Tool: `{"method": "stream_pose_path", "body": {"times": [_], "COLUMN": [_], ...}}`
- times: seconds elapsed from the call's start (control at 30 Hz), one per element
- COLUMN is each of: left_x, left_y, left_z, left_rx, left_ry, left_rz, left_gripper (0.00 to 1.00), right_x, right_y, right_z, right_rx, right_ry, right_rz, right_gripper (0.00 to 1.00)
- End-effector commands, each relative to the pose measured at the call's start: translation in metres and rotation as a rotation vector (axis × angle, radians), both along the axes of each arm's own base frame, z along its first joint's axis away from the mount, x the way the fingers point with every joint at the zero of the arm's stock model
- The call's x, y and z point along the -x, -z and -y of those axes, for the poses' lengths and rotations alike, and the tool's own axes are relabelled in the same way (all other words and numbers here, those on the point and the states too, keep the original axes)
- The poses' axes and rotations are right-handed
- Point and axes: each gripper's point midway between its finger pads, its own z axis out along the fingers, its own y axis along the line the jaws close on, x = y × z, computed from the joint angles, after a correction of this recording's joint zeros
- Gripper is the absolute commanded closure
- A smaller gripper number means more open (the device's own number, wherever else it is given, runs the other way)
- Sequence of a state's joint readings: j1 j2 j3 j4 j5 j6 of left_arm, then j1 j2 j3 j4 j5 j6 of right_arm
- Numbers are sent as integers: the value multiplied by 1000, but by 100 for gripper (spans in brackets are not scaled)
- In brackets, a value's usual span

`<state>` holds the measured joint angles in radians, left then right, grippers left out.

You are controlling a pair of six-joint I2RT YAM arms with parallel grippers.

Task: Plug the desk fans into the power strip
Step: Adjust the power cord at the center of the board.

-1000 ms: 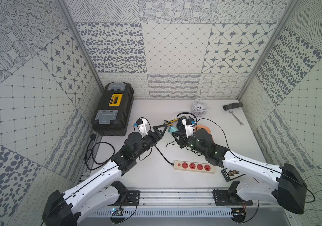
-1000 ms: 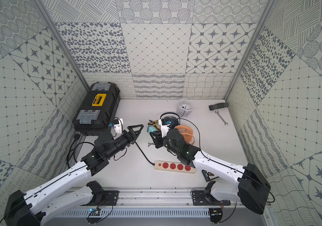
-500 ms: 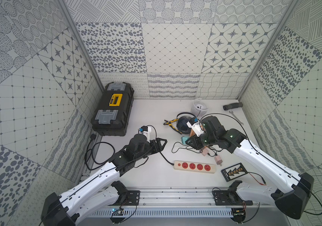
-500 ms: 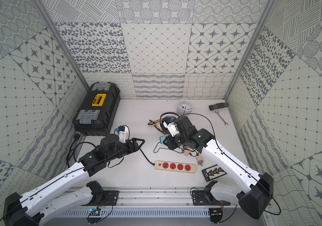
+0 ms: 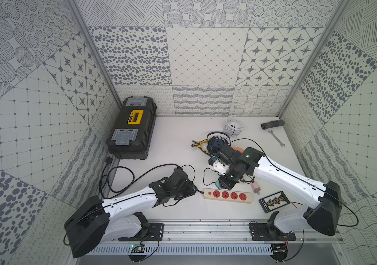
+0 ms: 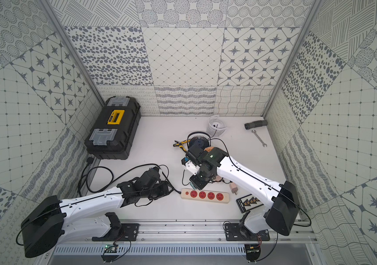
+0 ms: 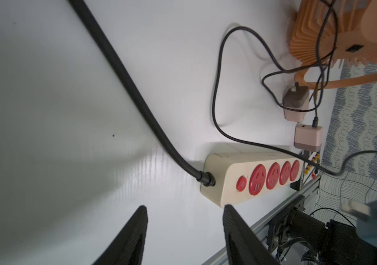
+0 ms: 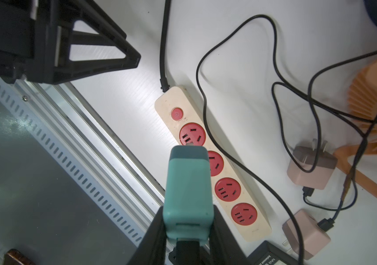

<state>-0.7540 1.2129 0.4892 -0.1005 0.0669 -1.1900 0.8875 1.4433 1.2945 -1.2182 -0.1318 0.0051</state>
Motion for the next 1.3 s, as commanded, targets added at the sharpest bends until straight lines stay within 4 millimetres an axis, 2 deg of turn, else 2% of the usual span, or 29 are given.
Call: {"method": "stream_pose_path", "body": {"times": [0.0,0.17,0.33,0.53,0.63,0.8,0.9,1.07,1.27], "left_x": [-14,-25,-38,-53,-55,-63,-73,-96,-131], "left_y": [9,26,39,43,46,54,55,53,54], "left_z": [0,-9,-18,-4,-6,-16,-17,-18,-7], "left_rx": [-14,-81,-102,-49,-75,-158,-178,-197,-177], "left_ry": [-76,-124,-176,-145,-148,-146,-140,-127,-66], "left_rz": [26,41,49,28,20,14,21,50,41], "left_gripper": [49,57,71,72,73,90,100,100,100], "right_x": [-1,0,-10,-17,-19,-19,-15,-10,-12], "right_y": [-2,2,3,-6,-9,-17,-13,-2,15], "right_z": [-7,-18,-14,-14,-15,-16,-14,-10,-6], "right_rx": [27,45,99,82,66,17,21,57,138], "right_ry": [-115,-254,-295,-272,-249,-230,-254,-285,-301], "right_rz": [45,84,161,216,232,264,256,218,161], "right_gripper": [100,100,99,99,98,97,96,96,95]}}
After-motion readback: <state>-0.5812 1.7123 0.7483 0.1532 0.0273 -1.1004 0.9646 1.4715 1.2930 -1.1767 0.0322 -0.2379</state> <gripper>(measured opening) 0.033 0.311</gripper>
